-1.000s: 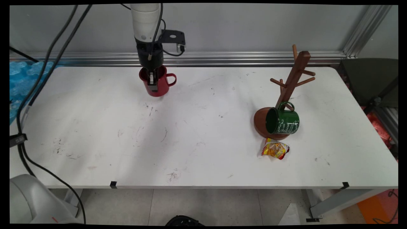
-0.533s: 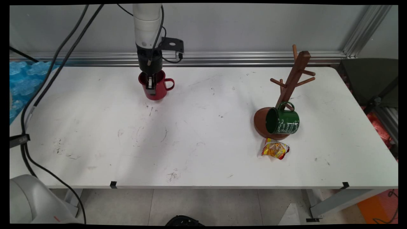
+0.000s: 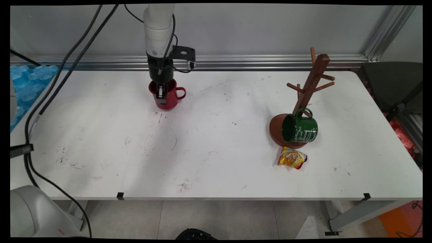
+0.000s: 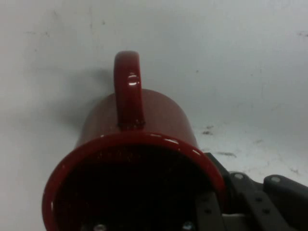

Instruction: Place the picked object on the table

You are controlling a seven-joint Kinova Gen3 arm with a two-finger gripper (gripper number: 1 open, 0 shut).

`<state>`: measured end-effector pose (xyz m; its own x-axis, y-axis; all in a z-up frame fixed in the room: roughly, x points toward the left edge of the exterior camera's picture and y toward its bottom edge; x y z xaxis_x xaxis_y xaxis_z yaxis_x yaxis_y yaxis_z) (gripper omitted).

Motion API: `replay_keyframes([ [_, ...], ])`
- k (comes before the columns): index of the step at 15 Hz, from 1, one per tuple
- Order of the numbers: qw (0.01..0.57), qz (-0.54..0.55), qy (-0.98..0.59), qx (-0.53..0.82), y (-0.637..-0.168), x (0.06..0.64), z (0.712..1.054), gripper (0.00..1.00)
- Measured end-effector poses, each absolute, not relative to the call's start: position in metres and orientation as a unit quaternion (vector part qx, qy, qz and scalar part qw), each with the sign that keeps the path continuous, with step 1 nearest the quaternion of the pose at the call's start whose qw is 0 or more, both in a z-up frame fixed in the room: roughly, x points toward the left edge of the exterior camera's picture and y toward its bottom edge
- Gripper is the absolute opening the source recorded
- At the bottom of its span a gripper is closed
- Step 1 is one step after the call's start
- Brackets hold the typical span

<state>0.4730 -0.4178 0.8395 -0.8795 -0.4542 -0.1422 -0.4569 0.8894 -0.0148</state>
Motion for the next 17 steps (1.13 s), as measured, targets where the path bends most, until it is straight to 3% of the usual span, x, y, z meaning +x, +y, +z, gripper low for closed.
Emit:
replay_keyframes([
  [8,0.060,0.005,0.970,-0.235,-0.420,0.475,0.824,0.00],
  [9,0.059,0.004,0.970,-0.235,-0.420,0.475,0.823,1.00],
  [17,0.045,-0.012,0.971,-0.235,-0.421,0.477,0.824,1.00],
])
